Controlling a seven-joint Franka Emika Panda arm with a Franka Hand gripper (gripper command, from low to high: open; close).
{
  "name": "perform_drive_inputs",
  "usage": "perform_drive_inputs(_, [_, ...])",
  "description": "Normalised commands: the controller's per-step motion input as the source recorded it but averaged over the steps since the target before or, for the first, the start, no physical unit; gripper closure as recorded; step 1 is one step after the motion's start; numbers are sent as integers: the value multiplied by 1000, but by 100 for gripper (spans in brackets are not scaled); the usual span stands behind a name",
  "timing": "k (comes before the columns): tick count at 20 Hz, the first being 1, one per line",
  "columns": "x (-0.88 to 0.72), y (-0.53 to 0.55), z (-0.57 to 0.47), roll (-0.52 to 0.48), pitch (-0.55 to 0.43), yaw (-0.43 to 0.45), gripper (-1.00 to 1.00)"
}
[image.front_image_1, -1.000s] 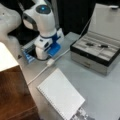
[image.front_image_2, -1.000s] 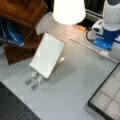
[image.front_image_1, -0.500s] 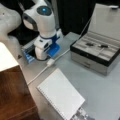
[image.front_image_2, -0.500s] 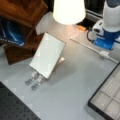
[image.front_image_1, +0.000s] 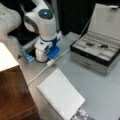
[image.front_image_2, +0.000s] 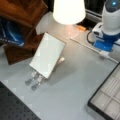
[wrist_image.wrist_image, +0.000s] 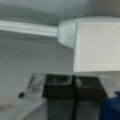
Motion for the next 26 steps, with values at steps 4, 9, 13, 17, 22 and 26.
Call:
perform_drive_inputs(4, [-1000,-163,-547,64,-714,-83,100])
perform_drive_inputs(9, [-1000,-163,-527,73,-736,-68,100])
perform_drive_inputs(13, [-1000,-154,-533,77,-728,-68,100])
perform_drive_inputs(17, [-1000,-149,-550,94,-720,-67,100])
perform_drive_inputs(22, [-1000,-139,-575,98,-716,-76,100])
perform_drive_inputs(26, [-1000,-131,-548,94,-693,-76,100])
